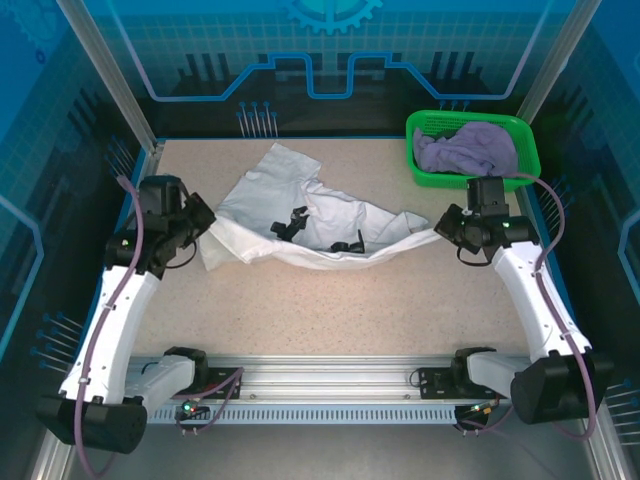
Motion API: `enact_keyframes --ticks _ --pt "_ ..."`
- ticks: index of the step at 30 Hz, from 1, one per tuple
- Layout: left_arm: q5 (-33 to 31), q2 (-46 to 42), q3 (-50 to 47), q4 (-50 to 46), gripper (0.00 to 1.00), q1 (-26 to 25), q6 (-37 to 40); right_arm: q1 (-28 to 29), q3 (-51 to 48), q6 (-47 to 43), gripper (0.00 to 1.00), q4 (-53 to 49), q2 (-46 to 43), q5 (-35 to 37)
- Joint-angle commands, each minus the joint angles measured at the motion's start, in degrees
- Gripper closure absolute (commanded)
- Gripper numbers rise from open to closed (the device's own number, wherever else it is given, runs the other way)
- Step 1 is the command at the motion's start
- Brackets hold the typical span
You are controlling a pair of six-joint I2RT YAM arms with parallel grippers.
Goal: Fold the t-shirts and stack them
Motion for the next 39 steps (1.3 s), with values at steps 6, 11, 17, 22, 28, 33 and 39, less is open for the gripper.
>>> enact_keyframes --ticks 6,11,17,22,28,33,39 --pt "4.35 -0.67 11.9 -11.57 1.0 1.58 7.77 1.06 2.67 -3.68 1.0 -2.65 -8.97 -6.36" --pt "6.76 -4.44 7.71 -13.05 1.0 1.58 6.3 1.71 0.61 -3.95 1.0 -5.33 -11.74 -6.81" --pt "10.31 -8.8 -7.34 -10.94 1.0 1.58 1.68 2.74 -7.55 -4.21 1.0 -7.79 -12.52 -7.14" --pt "9.85 -4.88 -13.17 -4.06 1.0 2.03 -1.1 4.64 -10.38 -2.83 1.0 -3.09 -7.41 -7.47" --pt "12.33 16.8 2.34 6.04 1.0 3.56 -4.52 9.81 11.77 -0.18 1.0 1.0 14.32 -5.54" --pt "17.1 37.62 36.35 4.0 1.0 5.62 -2.33 10.43 52.64 1.37 1.0 -7.12 42.12 -5.6" --pt "19.59 52.85 85.0 -6.6 1.0 6.9 7.02 8.03 118.61 2.27 1.0 -23.31 69.68 -8.73"
